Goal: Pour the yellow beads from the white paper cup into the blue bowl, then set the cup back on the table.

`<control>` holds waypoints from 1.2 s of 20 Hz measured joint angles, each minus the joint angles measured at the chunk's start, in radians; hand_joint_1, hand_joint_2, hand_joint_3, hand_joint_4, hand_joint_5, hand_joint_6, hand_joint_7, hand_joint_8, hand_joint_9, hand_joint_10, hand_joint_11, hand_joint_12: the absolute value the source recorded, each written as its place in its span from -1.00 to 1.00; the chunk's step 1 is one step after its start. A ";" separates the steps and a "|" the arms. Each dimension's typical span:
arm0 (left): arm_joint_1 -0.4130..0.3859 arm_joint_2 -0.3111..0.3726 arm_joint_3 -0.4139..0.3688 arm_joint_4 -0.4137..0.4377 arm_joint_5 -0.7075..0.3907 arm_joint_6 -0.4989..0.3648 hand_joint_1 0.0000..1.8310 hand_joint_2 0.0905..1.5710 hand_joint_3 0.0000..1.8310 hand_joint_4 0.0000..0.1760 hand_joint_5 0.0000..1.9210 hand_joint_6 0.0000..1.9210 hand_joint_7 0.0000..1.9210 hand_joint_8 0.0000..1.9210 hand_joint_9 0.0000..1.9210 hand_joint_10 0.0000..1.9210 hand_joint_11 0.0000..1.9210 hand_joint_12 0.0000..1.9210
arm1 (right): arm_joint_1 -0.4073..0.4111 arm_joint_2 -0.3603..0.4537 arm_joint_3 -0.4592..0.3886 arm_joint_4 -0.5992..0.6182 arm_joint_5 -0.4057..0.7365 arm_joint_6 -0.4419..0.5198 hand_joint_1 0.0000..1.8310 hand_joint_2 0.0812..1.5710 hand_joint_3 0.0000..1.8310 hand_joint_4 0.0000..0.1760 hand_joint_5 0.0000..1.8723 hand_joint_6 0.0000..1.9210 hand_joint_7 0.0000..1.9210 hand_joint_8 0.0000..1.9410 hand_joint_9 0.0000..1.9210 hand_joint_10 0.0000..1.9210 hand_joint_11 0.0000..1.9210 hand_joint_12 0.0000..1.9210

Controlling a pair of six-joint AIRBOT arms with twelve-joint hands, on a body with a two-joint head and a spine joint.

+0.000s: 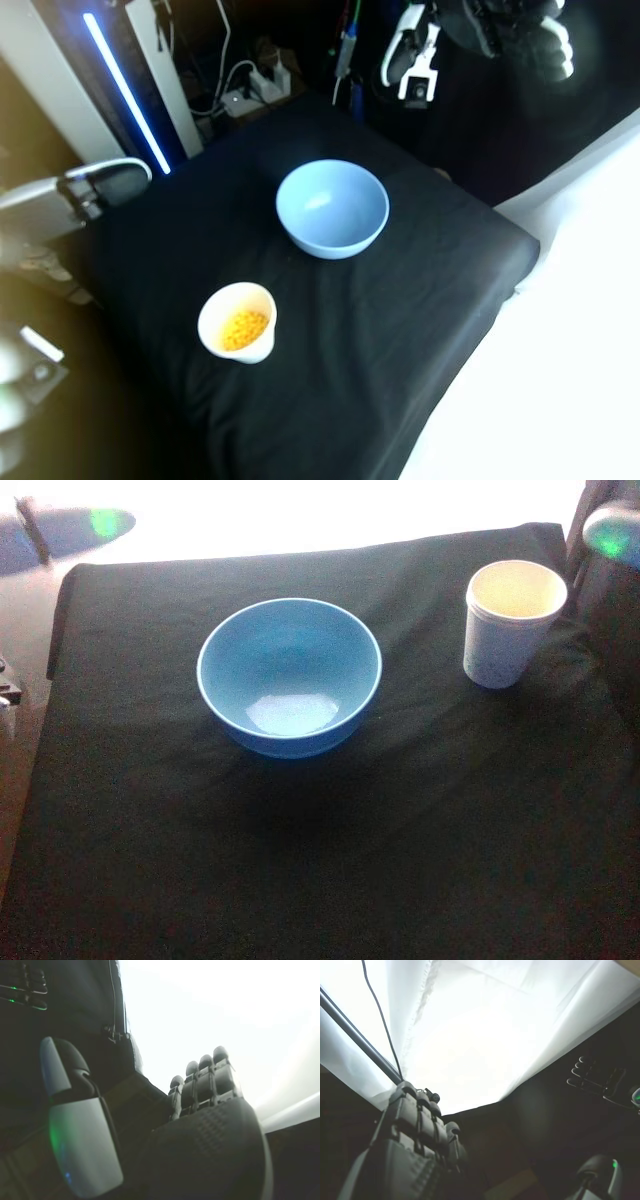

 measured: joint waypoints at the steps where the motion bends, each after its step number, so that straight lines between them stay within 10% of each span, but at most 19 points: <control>1: 0.000 0.000 0.000 0.002 -0.002 0.000 -0.39 -0.01 -0.98 -1.00 -0.75 -1.00 -0.71 -1.00 -0.68 -0.99 -1.00 -0.33 | 0.000 0.000 0.000 -0.001 -0.003 0.000 -0.21 -0.12 -1.00 1.00 -0.83 -1.00 -0.67 -1.00 -0.62 -0.98 -1.00 -0.11; 8: 0.002 -0.006 0.000 0.011 0.006 -0.001 -0.37 -0.03 -1.00 -1.00 -0.77 -1.00 -0.67 -1.00 -0.62 -0.99 -1.00 -0.08 | 0.000 -0.005 0.005 0.002 -0.015 0.010 -0.21 -0.08 -1.00 1.00 -0.88 -1.00 -0.73 -1.00 -0.69 -1.00 -1.00 -0.32; 12: 0.014 -0.012 0.000 0.011 0.006 -0.002 -0.40 -0.05 -1.00 -1.00 -0.77 -1.00 -0.66 -1.00 -0.64 -1.00 -1.00 -0.06 | -0.031 -0.076 0.084 0.042 -0.023 0.170 -0.28 -0.13 -1.00 1.00 -0.90 -1.00 -0.82 -1.00 -0.87 -1.00 -1.00 -0.62; 14: 0.015 -0.017 0.000 0.006 0.010 -0.006 -0.42 -0.04 -1.00 -1.00 -0.77 -1.00 -0.68 -1.00 -0.64 -1.00 -1.00 -0.06 | -0.058 -0.078 0.084 0.055 -0.044 0.173 -0.27 -0.15 -1.00 0.56 -0.99 -1.00 -0.89 -1.00 -0.90 -1.00 -1.00 -0.57; 17: 0.017 -0.018 0.000 0.006 0.008 -0.008 -0.38 -0.05 -1.00 -1.00 -0.77 -1.00 -0.70 -1.00 -0.65 -1.00 -1.00 -0.10 | -0.062 -0.079 0.087 0.067 -0.061 0.173 -0.21 -0.19 -1.00 0.77 -0.95 -1.00 -0.84 -1.00 -0.87 -1.00 -1.00 -0.45; 24: 0.039 -0.025 0.000 -0.006 0.014 -0.013 -0.36 -0.08 -1.00 -1.00 -0.78 -1.00 -0.72 -1.00 -0.68 -1.00 -1.00 -0.18 | -0.077 -0.130 0.110 0.099 -0.123 0.176 -0.15 -0.22 -1.00 0.78 -0.99 -1.00 -0.91 -1.00 -0.95 -1.00 -1.00 -0.94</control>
